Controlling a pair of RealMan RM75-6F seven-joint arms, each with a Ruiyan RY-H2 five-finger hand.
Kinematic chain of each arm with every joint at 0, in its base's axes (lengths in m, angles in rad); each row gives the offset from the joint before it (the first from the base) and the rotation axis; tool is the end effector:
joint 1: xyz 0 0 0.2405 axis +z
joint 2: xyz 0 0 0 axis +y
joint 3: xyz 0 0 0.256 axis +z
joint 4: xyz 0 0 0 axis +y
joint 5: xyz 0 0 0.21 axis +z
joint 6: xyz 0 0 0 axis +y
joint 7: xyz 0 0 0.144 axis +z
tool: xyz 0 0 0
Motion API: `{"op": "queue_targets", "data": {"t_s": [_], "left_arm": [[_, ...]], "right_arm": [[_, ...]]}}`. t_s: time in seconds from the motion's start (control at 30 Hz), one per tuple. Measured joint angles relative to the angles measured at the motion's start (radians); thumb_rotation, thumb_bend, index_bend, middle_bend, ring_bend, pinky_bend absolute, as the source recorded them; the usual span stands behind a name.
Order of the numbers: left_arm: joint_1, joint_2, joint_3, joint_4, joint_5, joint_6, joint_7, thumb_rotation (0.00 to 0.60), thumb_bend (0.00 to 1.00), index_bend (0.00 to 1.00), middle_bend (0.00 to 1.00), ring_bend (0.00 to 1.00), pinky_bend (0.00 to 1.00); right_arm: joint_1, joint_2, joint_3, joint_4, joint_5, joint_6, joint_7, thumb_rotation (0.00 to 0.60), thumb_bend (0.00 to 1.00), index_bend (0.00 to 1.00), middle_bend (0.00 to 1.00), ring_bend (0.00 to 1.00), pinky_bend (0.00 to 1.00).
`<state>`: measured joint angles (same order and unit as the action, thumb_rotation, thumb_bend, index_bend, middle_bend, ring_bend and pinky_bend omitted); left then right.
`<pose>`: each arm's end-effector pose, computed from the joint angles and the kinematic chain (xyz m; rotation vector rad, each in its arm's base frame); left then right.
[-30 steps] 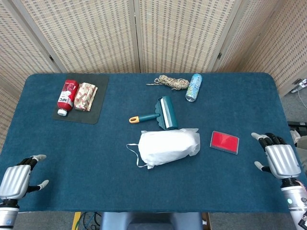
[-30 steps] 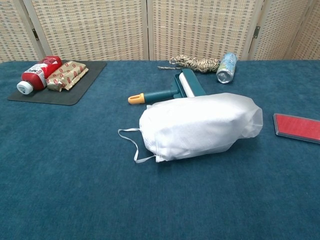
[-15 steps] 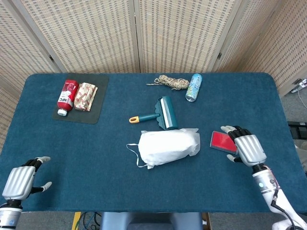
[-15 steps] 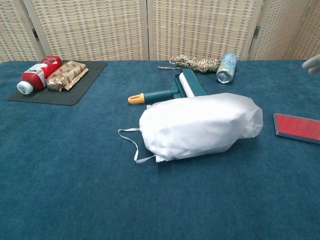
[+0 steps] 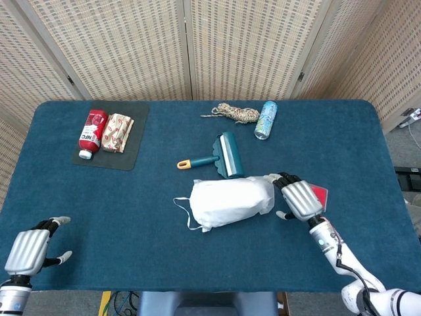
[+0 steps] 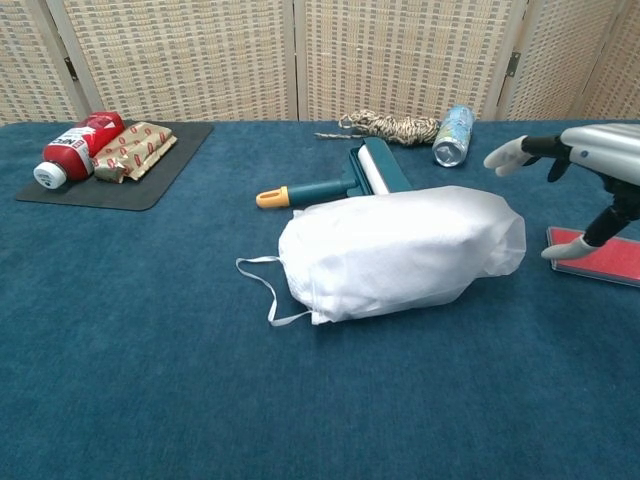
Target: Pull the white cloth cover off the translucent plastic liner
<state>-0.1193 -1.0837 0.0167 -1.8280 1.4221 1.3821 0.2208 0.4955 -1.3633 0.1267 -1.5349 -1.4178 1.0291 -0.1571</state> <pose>-0.2834 0.1709 0.1323 -1.4865 -1.0102 -0.7574 -0.2190 -0.2965 0.0392 1.8417 -0.9219 0.9235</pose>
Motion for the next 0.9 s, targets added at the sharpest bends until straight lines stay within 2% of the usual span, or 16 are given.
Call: {"op": "queue_targets", "data": {"t_s": [0.3,0.5,0.63,0.83,0.9], "left_arm": [[-0.003,-0.004,0.002,0.021,0.016,-0.008,-0.02,0.6,0.05,0.28,0.31,0.32,0.5],[-0.004,-0.008,0.003,0.018,0.018,-0.009,-0.015,0.6,0.05,0.28,0.31,0.32,0.51],[-0.006,-0.009,0.0,0.013,0.014,-0.014,-0.01,0.6,0.05,0.28,0.31,0.33,0.51],[-0.008,-0.015,0.0,0.01,0.013,-0.018,-0.006,0.6,0.05,0.28,0.31,0.33,0.52],[-0.008,-0.017,0.001,0.01,0.014,-0.019,-0.005,0.6,0.05,0.28,0.31,0.33,0.52]], "right_arm": [[0.062,-0.084,0.009,0.085,0.023,-0.063,0.029,0.6,0.0,0.17,0.19,0.14,0.29],[0.087,-0.119,0.008,0.129,0.031,-0.085,0.049,0.6,0.0,0.17,0.21,0.14,0.34],[0.097,-0.138,0.001,0.156,0.029,-0.09,0.062,0.6,0.0,0.18,0.27,0.19,0.37],[0.115,-0.158,-0.007,0.188,0.033,-0.11,0.069,0.6,0.0,0.23,0.33,0.26,0.41],[0.121,-0.165,-0.008,0.197,0.035,-0.115,0.071,0.6,0.03,0.27,0.36,0.29,0.43]]}}
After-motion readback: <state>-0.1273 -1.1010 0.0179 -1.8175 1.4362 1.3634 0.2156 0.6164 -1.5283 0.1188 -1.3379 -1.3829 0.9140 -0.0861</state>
